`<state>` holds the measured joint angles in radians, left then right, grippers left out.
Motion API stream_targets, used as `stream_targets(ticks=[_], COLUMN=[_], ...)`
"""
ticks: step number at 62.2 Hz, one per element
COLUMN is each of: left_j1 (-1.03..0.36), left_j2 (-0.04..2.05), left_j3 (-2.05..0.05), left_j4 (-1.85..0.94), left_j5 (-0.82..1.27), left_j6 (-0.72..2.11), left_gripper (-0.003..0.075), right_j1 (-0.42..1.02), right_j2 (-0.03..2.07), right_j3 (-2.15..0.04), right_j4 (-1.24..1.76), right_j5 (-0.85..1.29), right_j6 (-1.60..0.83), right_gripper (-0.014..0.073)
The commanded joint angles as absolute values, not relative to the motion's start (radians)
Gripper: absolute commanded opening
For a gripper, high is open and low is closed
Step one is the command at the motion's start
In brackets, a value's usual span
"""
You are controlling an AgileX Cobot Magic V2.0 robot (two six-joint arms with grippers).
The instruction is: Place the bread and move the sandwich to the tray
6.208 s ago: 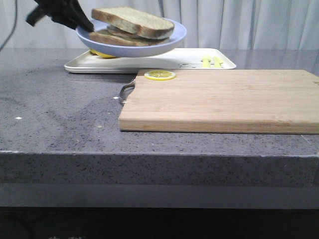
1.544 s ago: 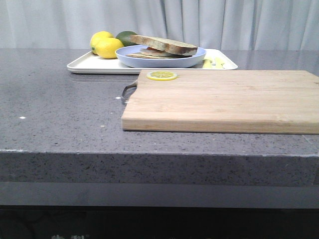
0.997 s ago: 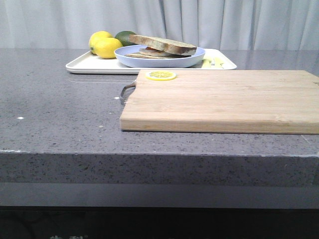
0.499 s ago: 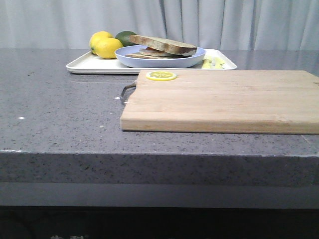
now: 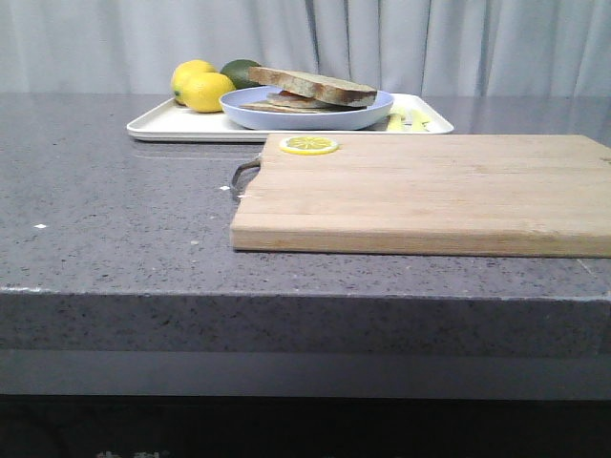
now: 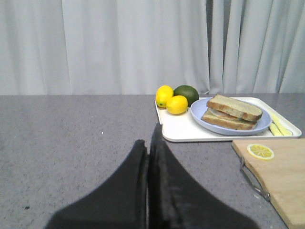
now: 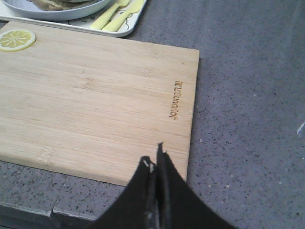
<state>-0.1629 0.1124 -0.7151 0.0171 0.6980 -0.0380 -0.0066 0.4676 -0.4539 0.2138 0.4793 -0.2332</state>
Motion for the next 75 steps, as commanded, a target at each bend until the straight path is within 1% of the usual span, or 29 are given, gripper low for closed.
stream_targets(ticks=[1,8,21,42,47,58,69,75], left_j1=[-0.166,-0.166,-0.166,-0.166,-0.164,-0.091,-0.004,0.005], left_j2=[0.131,0.131,0.131,0.131,0.106,-0.027,-0.021,-0.026], left_j3=[-0.685,-0.63,-0.569,-0.55,-0.519,-0.383,-0.267,-0.215], left_j4=[0.019,0.019,0.019,0.016,0.014,-0.027,-0.053,-0.055], left_j5=[0.486,0.426,0.428,0.442,0.433,0.397,0.322,0.317], left_j6=[-0.038,-0.038,-0.038,-0.038,-0.038,-0.038,-0.038,-0.038], left_gripper=[-0.0018,-0.0018,-0.0018,-0.0018,-0.0018,-0.0018,-0.0018,-0.0018], right_j1=[-0.005,-0.005,-0.005,-0.005,-0.005,-0.005,-0.006,-0.006], right_j2=[0.478,0.478,0.478,0.478,0.478,0.478,0.476,0.476], right_j3=[-0.481,-0.481,-0.481,-0.481,-0.481,-0.481,-0.481,-0.481], right_j4=[0.219,0.219,0.219,0.219,0.219,0.219,0.219,0.219], right_j5=[0.407,0.407,0.407,0.407,0.407,0.407,0.409,0.407], right_j6=[-0.235,-0.235,-0.235,-0.235,-0.235,-0.235,-0.235,-0.235], right_gripper=[-0.0109,-0.0109,-0.0109,-0.0109,-0.0109,-0.0109,-0.0109,-0.0109])
